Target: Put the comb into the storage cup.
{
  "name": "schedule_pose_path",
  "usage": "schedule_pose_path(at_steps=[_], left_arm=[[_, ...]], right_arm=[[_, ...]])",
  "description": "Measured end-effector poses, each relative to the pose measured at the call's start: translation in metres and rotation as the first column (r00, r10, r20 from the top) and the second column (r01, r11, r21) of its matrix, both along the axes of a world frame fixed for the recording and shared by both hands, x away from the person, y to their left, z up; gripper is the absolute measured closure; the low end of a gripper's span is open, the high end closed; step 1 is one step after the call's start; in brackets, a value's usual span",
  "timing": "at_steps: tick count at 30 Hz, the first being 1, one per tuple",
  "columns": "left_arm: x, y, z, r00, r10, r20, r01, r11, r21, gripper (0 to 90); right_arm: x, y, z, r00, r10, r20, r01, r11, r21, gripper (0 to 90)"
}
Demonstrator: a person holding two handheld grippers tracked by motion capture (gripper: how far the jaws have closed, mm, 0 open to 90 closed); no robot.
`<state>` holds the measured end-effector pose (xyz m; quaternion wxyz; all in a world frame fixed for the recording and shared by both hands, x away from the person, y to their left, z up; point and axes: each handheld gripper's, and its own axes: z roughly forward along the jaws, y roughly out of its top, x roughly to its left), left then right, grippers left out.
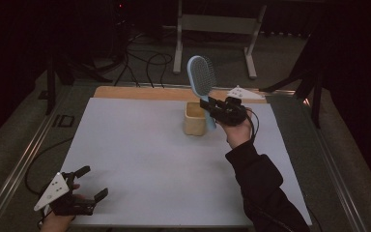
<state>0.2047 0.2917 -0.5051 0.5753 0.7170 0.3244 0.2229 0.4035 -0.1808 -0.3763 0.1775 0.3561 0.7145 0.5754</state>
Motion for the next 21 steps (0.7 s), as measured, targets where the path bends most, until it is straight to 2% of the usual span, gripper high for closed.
schedule_pose_path(at_steps=[5, 9, 17, 21], left_arm=[[0.000, 0.001, 0.000, 1.0000, 0.000, 0.000, 0.000, 1.0000, 0.002, 0.0], [0.000, 0.001, 0.000, 1.0000, 0.001, -0.002, -0.001, 1.0000, 0.000, 0.0], [0.000, 0.001, 0.000, 1.0000, 0.001, -0.002, -0.001, 1.0000, -0.003, 0.0], [0.000, 0.001, 0.000, 1.0000, 0.001, -0.003, -0.001, 1.0000, -0.005, 0.0]], right_arm=[[0.006, 0.004, 0.000, 0.9999, -0.007, 0.015, 0.007, 1.000, 0.003, 70.5], [0.014, 0.004, 0.002, 0.9981, -0.013, 0.060, 0.011, 1.000, 0.022, 70.5], [0.029, 0.011, 0.006, 0.9962, -0.025, 0.083, 0.025, 1.000, 0.005, 70.4], [0.038, 0.014, 0.009, 0.9954, -0.027, 0.092, 0.025, 0.999, 0.021, 70.4]])
